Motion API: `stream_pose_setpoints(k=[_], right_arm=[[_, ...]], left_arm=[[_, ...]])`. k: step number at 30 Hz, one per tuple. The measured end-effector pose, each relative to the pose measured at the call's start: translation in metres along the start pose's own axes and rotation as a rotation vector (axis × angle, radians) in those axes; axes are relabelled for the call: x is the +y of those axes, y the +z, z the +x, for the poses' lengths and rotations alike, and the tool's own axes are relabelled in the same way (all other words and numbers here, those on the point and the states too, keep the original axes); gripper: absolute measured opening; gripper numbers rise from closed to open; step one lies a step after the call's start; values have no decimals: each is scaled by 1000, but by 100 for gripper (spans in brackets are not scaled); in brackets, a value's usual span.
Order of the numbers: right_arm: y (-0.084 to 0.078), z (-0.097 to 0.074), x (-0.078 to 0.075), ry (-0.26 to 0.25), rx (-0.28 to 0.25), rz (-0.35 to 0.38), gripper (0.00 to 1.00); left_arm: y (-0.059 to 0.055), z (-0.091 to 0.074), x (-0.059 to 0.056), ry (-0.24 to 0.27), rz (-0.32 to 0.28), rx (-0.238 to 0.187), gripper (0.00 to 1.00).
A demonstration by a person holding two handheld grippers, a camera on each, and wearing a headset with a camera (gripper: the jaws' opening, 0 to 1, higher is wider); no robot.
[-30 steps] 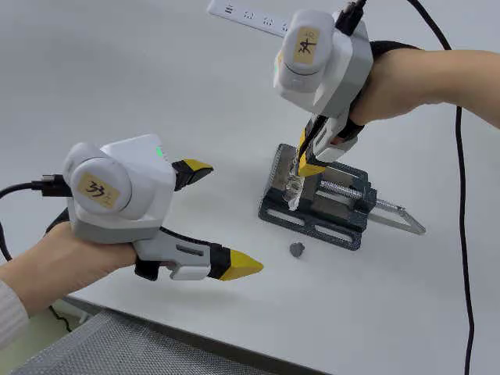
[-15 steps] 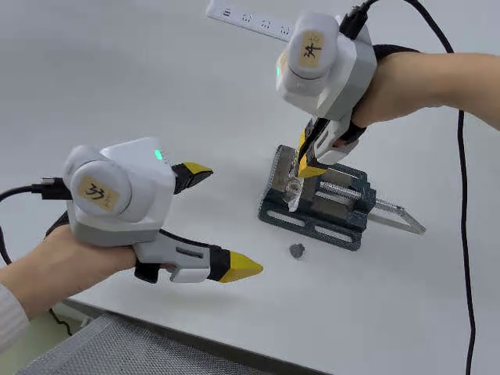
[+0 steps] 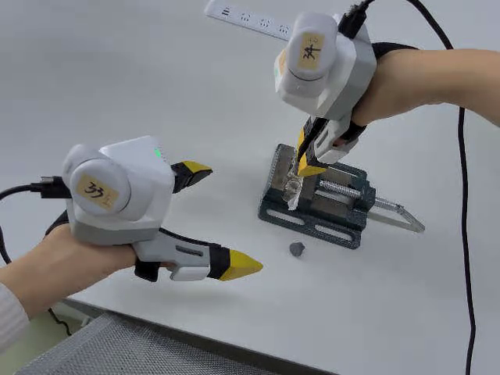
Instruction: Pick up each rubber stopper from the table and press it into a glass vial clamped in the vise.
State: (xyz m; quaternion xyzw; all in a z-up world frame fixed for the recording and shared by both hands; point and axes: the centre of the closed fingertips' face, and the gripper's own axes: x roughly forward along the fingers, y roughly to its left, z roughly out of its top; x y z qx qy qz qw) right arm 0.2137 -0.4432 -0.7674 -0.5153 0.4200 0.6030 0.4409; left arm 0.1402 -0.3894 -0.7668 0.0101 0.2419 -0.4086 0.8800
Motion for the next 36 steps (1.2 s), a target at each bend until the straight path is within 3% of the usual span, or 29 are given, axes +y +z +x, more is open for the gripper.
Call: stream_pose_setpoints(k=[36], right_arm=[[-1,-7,0,2,-24,3,14]], left_arm=[[2,1,-2,-9,-6,2,87]])
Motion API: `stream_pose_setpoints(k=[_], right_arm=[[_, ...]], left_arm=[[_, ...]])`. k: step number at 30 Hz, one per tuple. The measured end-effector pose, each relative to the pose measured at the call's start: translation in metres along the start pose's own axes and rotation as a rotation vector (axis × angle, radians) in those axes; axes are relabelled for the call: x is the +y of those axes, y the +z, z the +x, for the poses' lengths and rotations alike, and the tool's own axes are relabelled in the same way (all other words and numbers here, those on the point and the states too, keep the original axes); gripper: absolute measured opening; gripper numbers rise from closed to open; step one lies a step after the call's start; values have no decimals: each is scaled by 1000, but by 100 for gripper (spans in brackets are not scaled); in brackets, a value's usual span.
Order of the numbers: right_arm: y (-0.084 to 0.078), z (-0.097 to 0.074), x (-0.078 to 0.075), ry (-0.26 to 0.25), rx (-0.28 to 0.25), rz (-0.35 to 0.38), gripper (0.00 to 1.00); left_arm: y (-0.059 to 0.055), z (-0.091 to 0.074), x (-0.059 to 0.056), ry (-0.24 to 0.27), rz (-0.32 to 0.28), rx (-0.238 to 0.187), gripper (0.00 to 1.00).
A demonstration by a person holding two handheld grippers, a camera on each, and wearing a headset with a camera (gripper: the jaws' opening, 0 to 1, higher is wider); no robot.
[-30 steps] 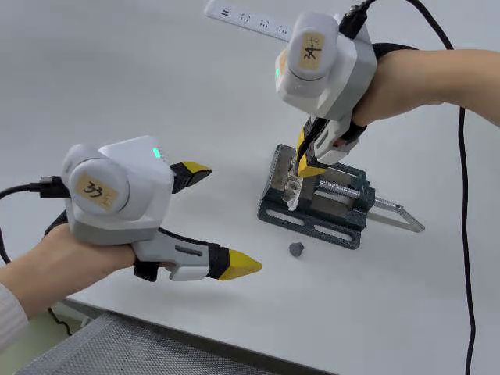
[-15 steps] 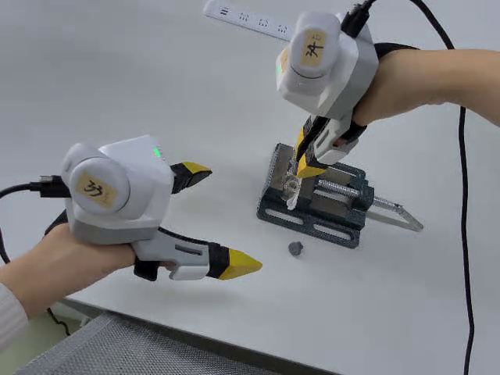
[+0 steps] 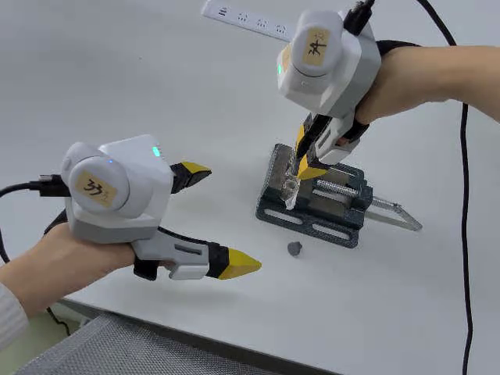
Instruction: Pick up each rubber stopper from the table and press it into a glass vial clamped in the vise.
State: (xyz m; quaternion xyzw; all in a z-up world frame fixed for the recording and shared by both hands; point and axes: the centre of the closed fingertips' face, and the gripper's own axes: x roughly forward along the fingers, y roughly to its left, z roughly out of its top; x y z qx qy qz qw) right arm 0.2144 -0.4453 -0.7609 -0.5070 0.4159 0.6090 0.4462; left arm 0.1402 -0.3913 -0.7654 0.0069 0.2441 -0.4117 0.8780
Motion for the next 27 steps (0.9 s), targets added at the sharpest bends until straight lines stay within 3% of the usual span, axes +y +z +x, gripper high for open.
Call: stream_pose_setpoints(k=[13,27], right_arm=[[0,-2,1,1,-29,-5,1],[-1,6,-2,1,-26,1,0]], left_arm=[[0,1,0,-2,0,1,87],[-2,-1,0,3,-4,5,87]])
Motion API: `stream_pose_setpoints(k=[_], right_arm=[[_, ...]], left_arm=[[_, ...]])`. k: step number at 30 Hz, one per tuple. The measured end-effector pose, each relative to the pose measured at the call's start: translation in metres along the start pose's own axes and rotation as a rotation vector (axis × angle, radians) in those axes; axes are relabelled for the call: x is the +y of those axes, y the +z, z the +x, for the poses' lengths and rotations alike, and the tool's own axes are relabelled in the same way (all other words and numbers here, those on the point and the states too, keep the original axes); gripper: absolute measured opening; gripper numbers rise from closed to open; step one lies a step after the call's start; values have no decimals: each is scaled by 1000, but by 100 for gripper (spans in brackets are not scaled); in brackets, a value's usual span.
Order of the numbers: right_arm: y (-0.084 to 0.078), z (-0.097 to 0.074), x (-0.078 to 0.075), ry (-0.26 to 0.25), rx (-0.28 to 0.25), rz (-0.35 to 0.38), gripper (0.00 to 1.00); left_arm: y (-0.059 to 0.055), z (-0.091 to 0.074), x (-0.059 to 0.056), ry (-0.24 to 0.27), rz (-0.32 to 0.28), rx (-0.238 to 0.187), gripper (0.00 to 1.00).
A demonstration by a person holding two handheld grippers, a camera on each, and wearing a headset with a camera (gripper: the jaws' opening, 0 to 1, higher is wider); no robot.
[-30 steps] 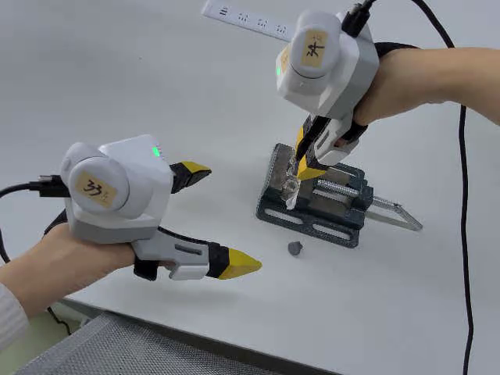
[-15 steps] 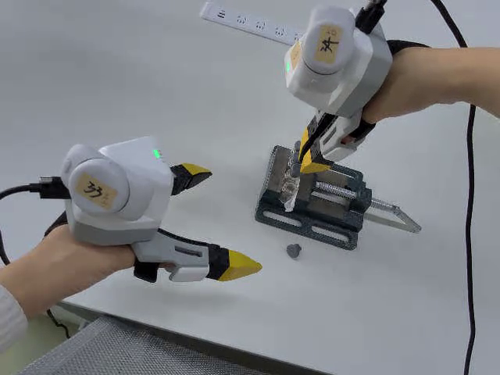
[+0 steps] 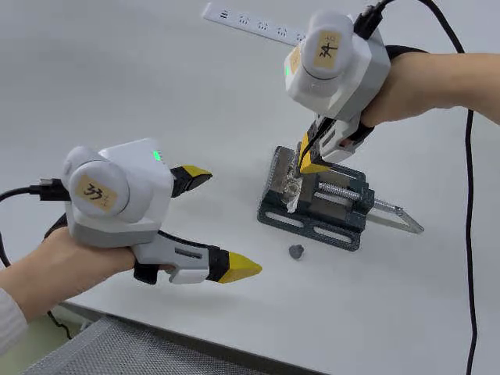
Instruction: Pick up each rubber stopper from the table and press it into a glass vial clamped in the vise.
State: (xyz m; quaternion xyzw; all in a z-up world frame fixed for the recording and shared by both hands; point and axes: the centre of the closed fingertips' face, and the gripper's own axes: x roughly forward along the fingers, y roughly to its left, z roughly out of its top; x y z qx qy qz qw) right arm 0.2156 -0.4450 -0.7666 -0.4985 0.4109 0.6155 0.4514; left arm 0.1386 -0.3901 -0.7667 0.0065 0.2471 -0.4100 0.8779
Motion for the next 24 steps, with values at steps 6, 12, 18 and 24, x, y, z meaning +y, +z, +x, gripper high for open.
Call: stream_pose_setpoints(k=[6,12,18,24], right_arm=[[0,0,-1,1,7,-2,0],[1,0,-2,-2,4,5,0],[0,0,-2,12,6,30,0],[0,1,0,30,5,58,0]], left_arm=[[-1,0,1,0,-2,1,87],[-1,1,2,0,-2,-1,87],[0,2,2,-1,-3,-4,86],[-1,2,2,1,-7,-4,86]])
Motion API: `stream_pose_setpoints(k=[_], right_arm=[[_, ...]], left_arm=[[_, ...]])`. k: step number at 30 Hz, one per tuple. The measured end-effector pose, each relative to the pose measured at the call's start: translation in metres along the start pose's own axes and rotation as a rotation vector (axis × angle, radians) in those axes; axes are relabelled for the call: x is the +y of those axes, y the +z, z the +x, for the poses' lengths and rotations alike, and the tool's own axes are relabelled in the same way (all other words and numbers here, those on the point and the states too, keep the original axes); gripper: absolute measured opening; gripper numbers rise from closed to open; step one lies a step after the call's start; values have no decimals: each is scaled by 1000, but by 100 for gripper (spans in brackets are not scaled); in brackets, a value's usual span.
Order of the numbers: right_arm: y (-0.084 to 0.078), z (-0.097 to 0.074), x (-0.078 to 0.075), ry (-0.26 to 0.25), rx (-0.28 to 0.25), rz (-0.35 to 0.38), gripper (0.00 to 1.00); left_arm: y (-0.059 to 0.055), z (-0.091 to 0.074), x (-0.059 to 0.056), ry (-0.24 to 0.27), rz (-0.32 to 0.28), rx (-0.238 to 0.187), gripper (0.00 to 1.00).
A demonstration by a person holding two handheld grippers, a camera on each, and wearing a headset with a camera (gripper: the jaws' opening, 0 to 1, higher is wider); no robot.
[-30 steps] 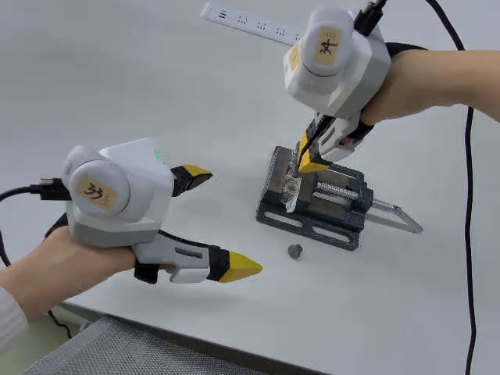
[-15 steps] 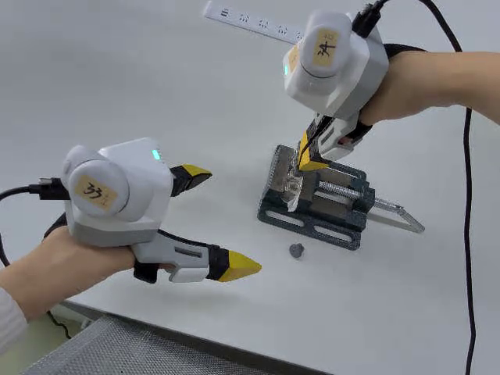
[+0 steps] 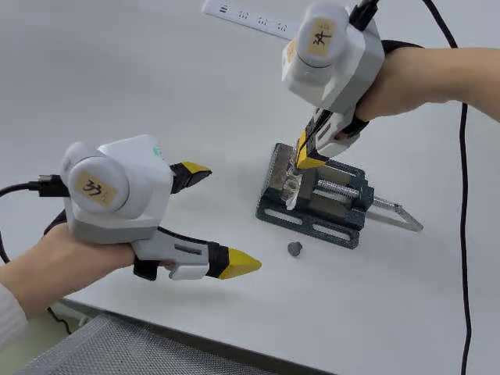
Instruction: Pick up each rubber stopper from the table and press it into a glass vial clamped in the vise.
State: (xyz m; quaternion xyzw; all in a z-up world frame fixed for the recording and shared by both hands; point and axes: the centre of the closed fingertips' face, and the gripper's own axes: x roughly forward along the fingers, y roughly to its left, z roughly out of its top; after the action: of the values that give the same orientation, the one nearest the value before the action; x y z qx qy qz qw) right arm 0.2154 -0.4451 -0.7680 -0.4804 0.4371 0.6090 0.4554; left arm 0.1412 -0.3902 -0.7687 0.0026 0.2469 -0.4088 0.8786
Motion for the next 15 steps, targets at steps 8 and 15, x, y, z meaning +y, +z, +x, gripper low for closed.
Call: stream_pose_setpoints(k=[8,15], right_arm=[[2,1,-2,16,26,18,0],[1,1,-2,22,40,31,0]], left_arm=[[0,1,1,0,-6,-4,86],[0,3,2,2,-12,-7,86]])
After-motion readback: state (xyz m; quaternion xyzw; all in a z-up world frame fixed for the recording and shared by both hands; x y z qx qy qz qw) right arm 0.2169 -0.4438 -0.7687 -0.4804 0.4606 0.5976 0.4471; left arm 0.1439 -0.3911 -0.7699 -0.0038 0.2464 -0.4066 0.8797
